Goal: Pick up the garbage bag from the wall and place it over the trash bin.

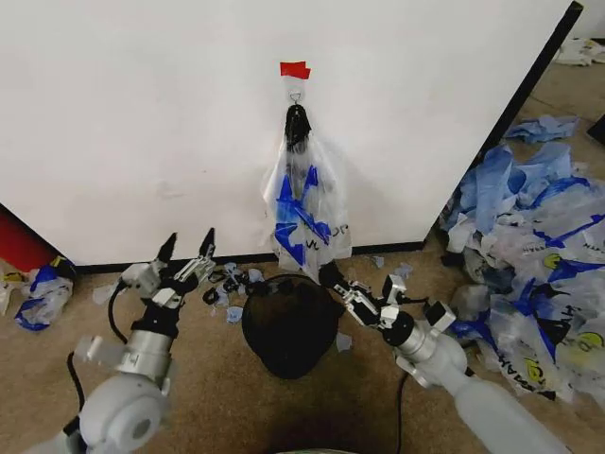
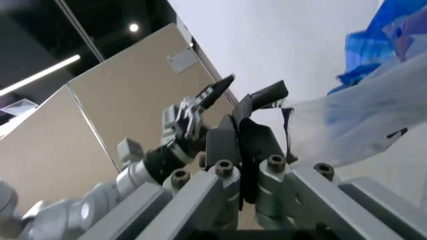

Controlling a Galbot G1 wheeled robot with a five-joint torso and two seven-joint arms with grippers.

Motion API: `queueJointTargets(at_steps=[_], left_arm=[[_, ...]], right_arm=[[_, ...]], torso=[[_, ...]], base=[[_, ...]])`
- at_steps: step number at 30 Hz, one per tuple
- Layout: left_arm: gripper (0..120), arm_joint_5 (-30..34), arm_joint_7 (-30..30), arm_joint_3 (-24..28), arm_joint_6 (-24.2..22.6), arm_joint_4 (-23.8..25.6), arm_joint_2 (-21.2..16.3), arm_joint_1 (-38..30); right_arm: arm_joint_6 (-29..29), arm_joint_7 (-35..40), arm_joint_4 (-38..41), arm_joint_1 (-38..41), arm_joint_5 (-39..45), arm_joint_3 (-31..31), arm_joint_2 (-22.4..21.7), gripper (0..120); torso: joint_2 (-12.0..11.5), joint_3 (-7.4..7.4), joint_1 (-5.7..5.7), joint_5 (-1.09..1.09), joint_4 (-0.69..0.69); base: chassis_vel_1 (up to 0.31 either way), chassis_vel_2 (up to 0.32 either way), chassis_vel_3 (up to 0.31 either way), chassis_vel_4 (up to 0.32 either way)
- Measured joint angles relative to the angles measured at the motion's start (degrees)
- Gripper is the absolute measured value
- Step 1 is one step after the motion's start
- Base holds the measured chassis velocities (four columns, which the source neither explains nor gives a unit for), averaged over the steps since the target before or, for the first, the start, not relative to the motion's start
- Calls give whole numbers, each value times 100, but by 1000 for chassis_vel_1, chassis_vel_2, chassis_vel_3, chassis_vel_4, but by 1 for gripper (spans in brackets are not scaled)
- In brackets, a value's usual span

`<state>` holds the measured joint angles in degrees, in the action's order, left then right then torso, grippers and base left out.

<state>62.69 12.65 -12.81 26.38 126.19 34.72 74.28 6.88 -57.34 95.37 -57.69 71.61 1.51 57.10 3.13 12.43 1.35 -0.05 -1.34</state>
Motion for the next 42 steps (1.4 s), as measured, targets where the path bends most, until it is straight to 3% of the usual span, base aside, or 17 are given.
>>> queueJointTargets(at_steps=[5, 7, 15, 17, 22, 23, 27, 31, 33, 36, 42], left_arm=[[100, 630, -217, 1466, -40, -339, -241, -1722], [100, 706, -347, 1776, -59, -543, -222, -2129], [100, 1106, -944, 2058, -235, -925, -345, -2456], [100, 1492, -1109, 2138, -370, -937, -367, -2577], [100, 2582, -1793, 2034, -1183, -795, -575, -2750], [100, 2582, -1793, 2034, -1183, -795, -575, -2750], [100, 2906, -2242, 1936, -1973, -795, -868, -2983], [100, 3046, -2296, 2007, -2105, -897, -958, -3204], [100, 3064, -2447, 2222, -2072, -1057, -971, -3452], [100, 3040, -2620, 2991, -1962, -1415, -856, -4115], [100, 3089, -2866, 3806, -1809, -2016, -594, -4923]], right_arm=[[-26, -7, -38, -37, -143, 21, 99, 0], [-38, -10, -40, -36, -171, 17, 118, 0], [-48, -26, -21, -35, -253, -15, 102, 0], [-46, -50, -27, -19, -260, -37, 89, 0], [-26, -106, -62, -28, -302, -38, 66, 0], [-26, -106, -62, -28, -302, -38, 66, 0], [-1, -159, -108, -29, -355, -45, 69, 0], [6, -210, -162, 26, -375, -103, 84, 0], [9, -227, -186, 58, -376, -148, 96, 0], [21, -243, -179, 25, -398, -137, 98, 0], [27, -249, -142, -41, -448, -109, 95, 0]], torso=[[0, 0, 0, 1, -5], [0, 0, 0, -2, -5], [0, 0, 0, -2, 2], [0, 0, 0, -3, 0], [0, 0, 0, -2, -2], [0, 0, 0, -2, -2], [0, -1, 0, -3, -2], [0, -1, 0, -2, -2], [0, -1, 0, -2, 2], [-1, 0, 0, -5, -1], [-1, 0, 0, -4, -4]], base=[[0, 0, 0, 0], [0, 0, 0, 0], [0, 0, 0, 0], [0, 0, 0, 0], [0, 0, 0, 0], [0, 0, 0, 0], [0, 0, 0, 0], [0, 0, 0, 0], [0, 0, 0, 0], [0, 0, 0, 0], [0, 0, 0, 0]])
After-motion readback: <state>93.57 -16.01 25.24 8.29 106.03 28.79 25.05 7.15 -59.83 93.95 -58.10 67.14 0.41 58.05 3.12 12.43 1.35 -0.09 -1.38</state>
